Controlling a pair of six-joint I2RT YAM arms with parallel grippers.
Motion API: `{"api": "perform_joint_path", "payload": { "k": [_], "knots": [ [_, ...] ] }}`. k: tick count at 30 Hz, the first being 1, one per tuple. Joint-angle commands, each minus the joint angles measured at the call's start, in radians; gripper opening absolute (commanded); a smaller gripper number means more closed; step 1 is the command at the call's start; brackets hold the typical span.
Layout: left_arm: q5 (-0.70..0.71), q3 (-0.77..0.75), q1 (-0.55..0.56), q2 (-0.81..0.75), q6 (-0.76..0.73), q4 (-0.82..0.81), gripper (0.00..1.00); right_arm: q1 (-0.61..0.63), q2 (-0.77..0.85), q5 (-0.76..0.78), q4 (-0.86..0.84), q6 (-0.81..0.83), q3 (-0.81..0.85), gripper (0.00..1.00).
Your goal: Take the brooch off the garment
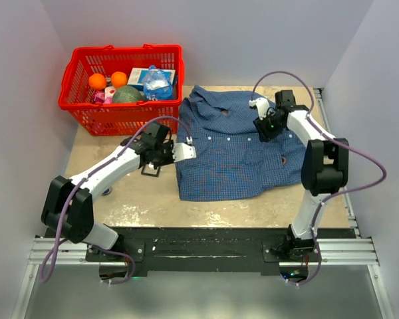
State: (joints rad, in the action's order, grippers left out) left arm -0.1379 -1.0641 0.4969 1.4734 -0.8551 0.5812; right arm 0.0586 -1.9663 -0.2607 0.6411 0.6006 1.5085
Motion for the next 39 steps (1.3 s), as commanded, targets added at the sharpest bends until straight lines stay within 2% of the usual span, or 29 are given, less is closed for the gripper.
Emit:
{"api": "perform_joint_path", "payload": {
  "k": [1,9,16,29,30,31,34,39],
  "knots": [
    [0.165,0.030,-0.009,0.037,-0.074,-0.053,0.00,0.014,0.156,-0.100,-0.015,-0.085,-0.013,0.41],
    [0.293,0.056,-0.009,0.125,-0.133,-0.095,0.00,0.014,0.210,-0.089,0.009,-0.078,-0.016,0.46],
    [0.380,0.082,-0.009,0.160,-0.194,-0.159,0.00,0.014,0.215,-0.094,0.008,-0.076,-0.027,0.47],
    [0.397,0.081,-0.009,0.202,-0.187,-0.124,0.00,0.014,0.195,-0.095,0.006,-0.078,-0.021,0.47],
    [0.399,0.078,-0.009,0.200,-0.186,-0.115,0.02,0.015,0.195,-0.095,0.006,-0.078,-0.022,0.47],
    [0.405,0.078,-0.009,0.196,-0.185,-0.109,0.10,0.014,0.193,-0.095,0.008,-0.078,-0.022,0.47],
    [0.414,0.085,-0.009,0.174,-0.186,-0.098,0.20,0.014,0.190,-0.097,0.008,-0.078,-0.021,0.47],
    [0.420,0.096,-0.009,0.145,-0.193,-0.090,0.26,0.014,0.178,-0.100,0.008,-0.079,-0.007,0.48]
  ]
}}
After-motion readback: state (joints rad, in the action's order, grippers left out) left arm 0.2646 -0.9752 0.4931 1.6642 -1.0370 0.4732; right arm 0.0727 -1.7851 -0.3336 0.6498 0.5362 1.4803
